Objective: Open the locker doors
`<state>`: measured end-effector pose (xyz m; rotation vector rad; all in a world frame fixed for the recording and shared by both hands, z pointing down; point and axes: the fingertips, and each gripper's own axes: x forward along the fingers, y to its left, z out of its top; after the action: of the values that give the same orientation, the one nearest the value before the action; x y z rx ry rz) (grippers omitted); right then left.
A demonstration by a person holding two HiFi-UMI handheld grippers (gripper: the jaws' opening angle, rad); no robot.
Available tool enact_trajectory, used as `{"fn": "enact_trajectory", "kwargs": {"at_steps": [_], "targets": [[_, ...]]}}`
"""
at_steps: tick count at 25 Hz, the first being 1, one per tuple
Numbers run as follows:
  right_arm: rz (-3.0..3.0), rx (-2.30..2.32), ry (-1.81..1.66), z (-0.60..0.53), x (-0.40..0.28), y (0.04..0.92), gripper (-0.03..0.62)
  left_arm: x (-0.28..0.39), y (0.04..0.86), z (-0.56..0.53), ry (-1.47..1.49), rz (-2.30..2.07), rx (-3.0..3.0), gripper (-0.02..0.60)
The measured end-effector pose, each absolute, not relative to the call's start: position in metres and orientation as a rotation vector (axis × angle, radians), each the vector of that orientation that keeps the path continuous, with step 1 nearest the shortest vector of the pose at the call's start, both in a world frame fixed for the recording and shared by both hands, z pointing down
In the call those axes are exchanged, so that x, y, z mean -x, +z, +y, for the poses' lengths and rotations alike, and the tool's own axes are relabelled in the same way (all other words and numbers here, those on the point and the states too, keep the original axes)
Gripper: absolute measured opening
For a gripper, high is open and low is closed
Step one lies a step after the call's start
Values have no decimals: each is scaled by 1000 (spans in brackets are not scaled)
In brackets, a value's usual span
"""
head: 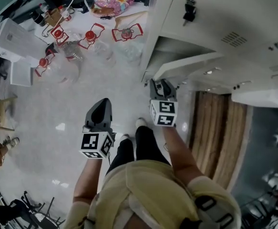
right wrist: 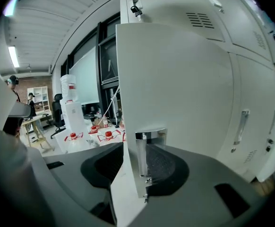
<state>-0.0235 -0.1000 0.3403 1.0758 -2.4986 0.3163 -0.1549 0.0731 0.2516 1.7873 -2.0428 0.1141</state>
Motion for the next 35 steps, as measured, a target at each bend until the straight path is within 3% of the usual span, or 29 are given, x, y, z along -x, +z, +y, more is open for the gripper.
{"fn": "enact_trajectory", "kwargs": {"at_steps": [35], "targets": [[-2296, -1292, 342, -27, -152, 337, 143, 49, 253, 70, 204, -1700, -2104, 5]]}}
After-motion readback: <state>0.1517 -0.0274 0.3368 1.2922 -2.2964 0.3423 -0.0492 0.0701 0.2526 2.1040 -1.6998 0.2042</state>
